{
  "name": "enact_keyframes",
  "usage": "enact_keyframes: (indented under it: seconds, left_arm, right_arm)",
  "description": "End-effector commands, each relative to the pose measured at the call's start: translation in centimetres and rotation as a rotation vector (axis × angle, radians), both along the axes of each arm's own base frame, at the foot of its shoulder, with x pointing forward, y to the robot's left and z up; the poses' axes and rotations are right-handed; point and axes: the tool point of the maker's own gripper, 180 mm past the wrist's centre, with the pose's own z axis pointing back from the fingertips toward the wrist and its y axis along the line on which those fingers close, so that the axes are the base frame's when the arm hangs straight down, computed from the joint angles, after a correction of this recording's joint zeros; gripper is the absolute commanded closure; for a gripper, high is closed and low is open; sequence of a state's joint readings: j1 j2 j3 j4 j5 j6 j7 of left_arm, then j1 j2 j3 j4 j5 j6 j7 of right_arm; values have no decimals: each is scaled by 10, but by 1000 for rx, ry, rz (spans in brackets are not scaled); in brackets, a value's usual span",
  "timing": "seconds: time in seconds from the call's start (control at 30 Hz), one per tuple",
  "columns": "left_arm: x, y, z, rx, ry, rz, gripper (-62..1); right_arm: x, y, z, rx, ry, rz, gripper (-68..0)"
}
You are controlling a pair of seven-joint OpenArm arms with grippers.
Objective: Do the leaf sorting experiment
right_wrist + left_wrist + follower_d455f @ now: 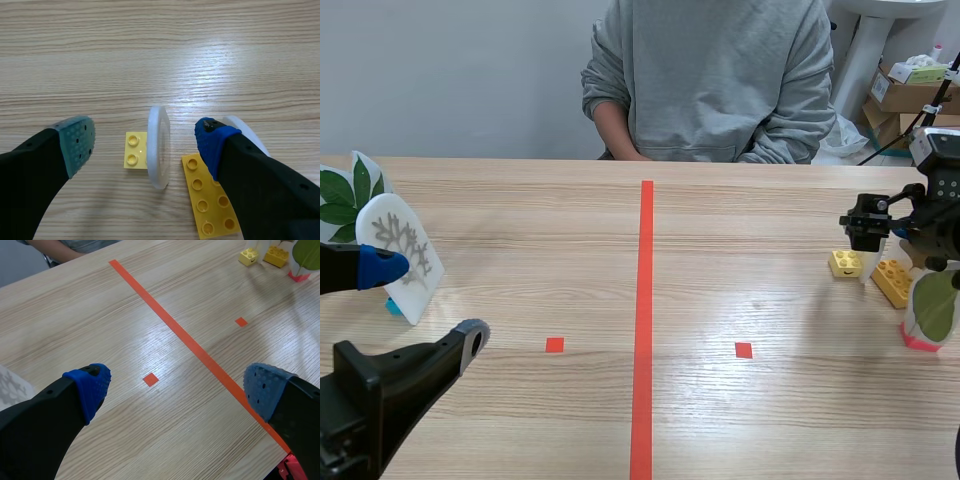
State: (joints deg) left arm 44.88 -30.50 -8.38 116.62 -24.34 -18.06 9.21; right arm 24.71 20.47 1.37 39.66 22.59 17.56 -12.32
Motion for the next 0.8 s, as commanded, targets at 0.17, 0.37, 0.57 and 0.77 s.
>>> enact_keyframes:
  seconds: [0.17, 0.37, 0.57, 0.77]
  left_arm:
    - [2, 0, 4, -16, -15, 7, -568]
    - [2, 0, 4, -16, -15, 7, -568]
    - [2, 0, 4, -16, -15, 7, -568]
    - [2, 0, 4, -16, -15, 7, -568]
  right_arm:
    - [11, -4, 22, 6, -64, -6, -489]
    - [16, -1, 36, 3, -83, 8, -489]
    - [21, 7, 61, -2, -118, 66, -489]
    - [13, 19, 85, -50, -178, 159, -489]
